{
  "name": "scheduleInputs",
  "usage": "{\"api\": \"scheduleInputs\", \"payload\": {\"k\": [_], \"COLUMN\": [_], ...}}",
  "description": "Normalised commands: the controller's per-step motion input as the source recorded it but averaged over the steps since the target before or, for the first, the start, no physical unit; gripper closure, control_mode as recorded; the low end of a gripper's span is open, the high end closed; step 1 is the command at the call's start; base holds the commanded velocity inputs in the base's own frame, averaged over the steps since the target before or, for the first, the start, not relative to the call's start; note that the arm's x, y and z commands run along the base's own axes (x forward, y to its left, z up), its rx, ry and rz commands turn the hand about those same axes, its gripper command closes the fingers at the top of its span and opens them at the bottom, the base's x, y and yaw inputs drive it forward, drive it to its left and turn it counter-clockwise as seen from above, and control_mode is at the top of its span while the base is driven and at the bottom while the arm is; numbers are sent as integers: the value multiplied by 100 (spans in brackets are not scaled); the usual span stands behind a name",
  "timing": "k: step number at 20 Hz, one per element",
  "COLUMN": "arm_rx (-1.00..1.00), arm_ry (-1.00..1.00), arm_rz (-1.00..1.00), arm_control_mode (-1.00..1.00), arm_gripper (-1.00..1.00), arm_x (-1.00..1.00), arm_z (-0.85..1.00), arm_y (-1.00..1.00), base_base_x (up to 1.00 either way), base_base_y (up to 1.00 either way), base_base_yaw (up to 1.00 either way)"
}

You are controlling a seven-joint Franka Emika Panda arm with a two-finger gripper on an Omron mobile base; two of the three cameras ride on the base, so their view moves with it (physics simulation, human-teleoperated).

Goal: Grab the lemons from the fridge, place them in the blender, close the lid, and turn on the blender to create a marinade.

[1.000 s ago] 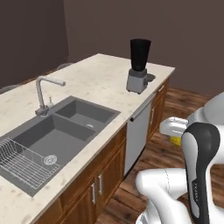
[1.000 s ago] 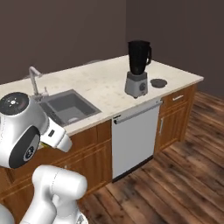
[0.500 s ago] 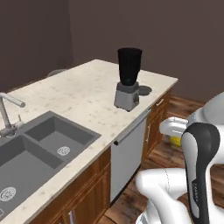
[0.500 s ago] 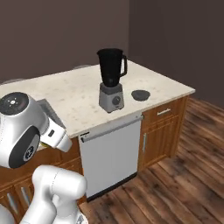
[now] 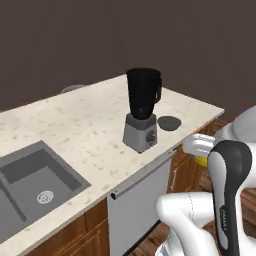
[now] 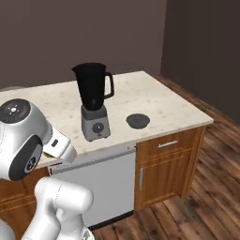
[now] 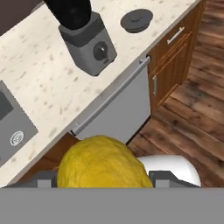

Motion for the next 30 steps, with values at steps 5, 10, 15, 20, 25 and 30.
{"api": "scheduleInputs", "payload": {"k": [5, 10, 15, 20, 25, 30], "arm_rx": [0, 0, 0, 0, 2, 4], "arm_ry": [0, 0, 0, 0, -10, -35], "arm_rz": [0, 0, 0, 0, 9, 12], "arm_control_mode": [100, 100, 100, 100, -100, -100], "arm_gripper": [100, 100, 100, 100, 100, 100], "arm_x": [0, 0, 0, 0, 4, 53], "arm_z": [0, 0, 0, 0, 36, 100], "arm_y": [0, 0, 0, 0, -18, -40], "base_base_x": [88, 54, 11, 34, 1, 0], "base_base_y": [-49, -19, -3, -47, -20, 0], "base_base_yaw": [45, 47, 52, 41, 18, 0]}}
